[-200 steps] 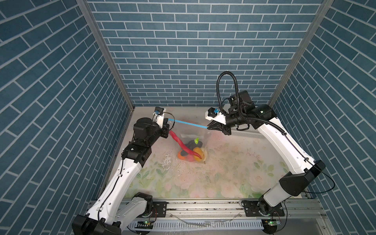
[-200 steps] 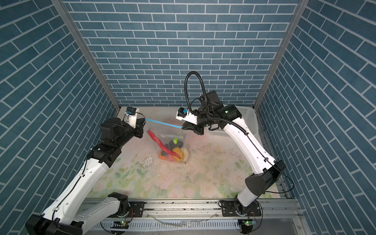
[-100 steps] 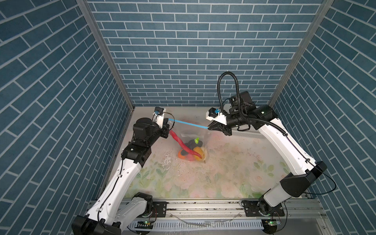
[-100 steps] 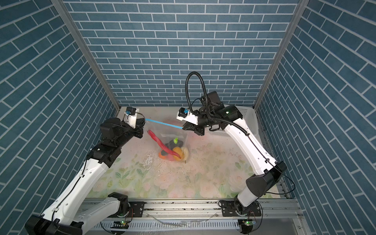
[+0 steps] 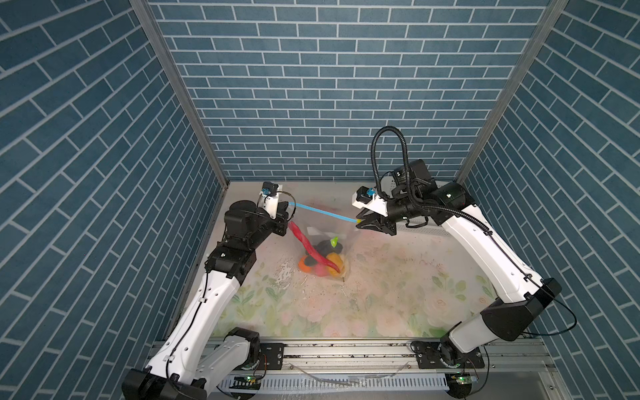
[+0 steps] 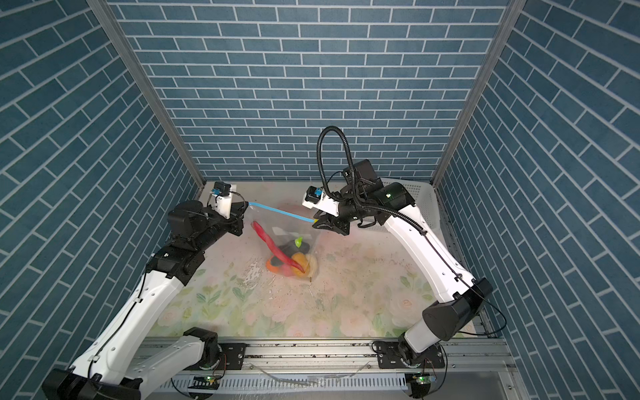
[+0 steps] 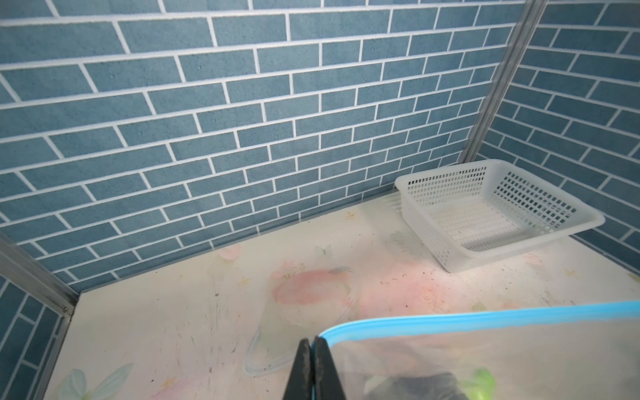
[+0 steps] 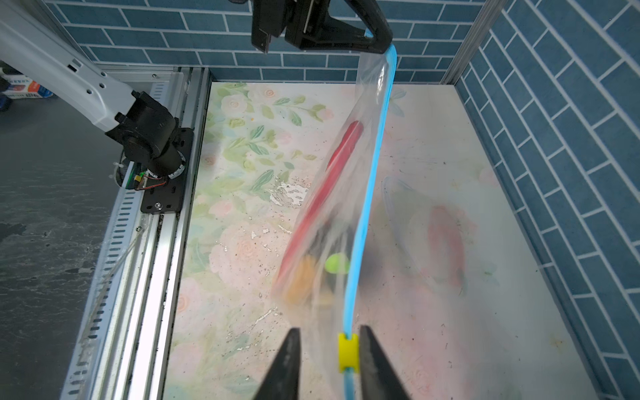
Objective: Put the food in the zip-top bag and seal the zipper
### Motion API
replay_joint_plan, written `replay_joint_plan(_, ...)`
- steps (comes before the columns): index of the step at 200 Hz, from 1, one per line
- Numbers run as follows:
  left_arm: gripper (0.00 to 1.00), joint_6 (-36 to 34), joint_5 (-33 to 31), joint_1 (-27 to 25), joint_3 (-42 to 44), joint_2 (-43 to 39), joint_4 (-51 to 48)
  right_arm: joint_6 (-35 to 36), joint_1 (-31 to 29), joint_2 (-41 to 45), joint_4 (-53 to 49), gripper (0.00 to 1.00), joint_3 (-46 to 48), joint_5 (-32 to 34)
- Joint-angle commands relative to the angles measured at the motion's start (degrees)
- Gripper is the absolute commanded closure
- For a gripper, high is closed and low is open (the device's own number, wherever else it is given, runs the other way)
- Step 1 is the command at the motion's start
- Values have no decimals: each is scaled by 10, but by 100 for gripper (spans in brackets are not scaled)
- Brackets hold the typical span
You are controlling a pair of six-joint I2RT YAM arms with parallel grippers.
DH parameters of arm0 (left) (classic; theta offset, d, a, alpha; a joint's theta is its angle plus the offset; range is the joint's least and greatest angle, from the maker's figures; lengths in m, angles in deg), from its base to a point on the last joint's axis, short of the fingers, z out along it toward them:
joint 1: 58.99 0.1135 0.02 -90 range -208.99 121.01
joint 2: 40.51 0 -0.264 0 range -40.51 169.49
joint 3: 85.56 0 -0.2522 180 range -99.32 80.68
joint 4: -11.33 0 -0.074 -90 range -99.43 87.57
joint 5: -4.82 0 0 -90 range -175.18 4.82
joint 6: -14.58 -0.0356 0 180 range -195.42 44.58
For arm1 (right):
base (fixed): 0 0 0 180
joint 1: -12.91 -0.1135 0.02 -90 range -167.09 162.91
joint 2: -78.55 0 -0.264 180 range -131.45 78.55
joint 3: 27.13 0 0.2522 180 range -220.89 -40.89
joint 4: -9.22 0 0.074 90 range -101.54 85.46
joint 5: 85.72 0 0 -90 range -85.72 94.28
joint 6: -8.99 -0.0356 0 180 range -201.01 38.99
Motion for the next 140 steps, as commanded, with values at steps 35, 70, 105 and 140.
replay_joint_plan(35,100,11,56,7,-2,-12,43,-80,-34,-58,10,30,-77,58)
replay_joint_plan(70,100,16,70,7,-3,-16,47,-85,-47,-122,-9,26,-149,71)
replay_joint_plan(105,100,21,78,6,-2,-18,50,-89,-53,-199,-42,45,-251,39)
replay_joint_plan(140,100,22,80,6,2,-22,52,-75,-62,-261,-86,65,-339,10)
